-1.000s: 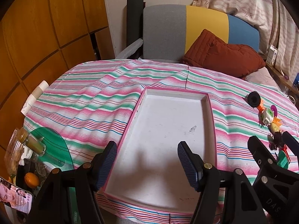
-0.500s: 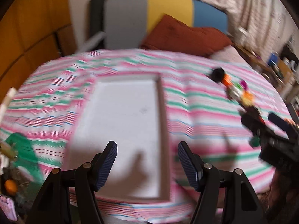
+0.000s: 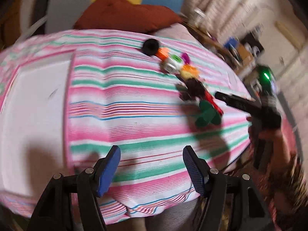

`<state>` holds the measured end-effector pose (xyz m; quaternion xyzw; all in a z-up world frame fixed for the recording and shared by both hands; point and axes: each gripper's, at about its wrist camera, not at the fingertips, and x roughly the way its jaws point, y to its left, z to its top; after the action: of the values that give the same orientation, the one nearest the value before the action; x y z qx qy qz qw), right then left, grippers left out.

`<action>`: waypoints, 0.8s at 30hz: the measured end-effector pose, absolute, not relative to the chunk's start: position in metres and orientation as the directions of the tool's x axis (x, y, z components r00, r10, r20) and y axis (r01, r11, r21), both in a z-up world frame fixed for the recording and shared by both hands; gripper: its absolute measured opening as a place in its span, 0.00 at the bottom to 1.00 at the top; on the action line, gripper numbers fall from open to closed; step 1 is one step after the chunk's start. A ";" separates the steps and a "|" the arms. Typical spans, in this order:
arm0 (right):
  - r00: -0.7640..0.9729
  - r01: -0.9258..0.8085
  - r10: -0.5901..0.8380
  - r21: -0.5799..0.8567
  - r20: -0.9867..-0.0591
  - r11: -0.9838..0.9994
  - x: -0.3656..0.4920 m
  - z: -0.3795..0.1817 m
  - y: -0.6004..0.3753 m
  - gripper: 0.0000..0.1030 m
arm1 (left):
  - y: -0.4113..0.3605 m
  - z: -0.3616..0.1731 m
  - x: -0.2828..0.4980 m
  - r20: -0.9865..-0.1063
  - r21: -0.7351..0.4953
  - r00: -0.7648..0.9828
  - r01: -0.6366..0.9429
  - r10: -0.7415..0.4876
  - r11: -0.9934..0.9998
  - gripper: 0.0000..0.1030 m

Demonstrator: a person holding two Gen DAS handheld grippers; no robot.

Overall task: Organize rigid objects
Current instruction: 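Grasp the teal spool stand with the left tool while the right tool grasps the red tube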

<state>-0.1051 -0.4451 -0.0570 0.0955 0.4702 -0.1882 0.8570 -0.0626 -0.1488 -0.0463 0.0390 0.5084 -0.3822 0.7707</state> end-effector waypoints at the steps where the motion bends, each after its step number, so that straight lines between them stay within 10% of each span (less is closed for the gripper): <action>1: 0.479 0.408 -0.207 0.007 -0.853 0.913 -0.104 -0.063 -0.450 0.66 | -0.154 -0.046 -0.064 -0.816 -0.331 0.174 0.641 -0.551 0.693 0.66; 12: 0.410 0.367 -0.125 0.037 -0.903 0.930 -0.092 -0.088 -0.447 0.24 | -0.213 -0.053 -0.070 -0.813 -0.274 0.131 0.773 -0.567 0.573 0.66; 24: 0.358 0.480 -0.164 0.031 -0.919 0.877 -0.108 -0.089 -0.473 0.23 | -0.307 -0.078 -0.076 -0.840 -0.152 0.125 0.880 -0.528 0.450 0.65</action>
<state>-0.1080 -0.4734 -0.0892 0.1490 0.5305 -0.1985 0.8105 -0.0764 -0.3073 -0.0781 0.1962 0.4486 -0.4861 0.7238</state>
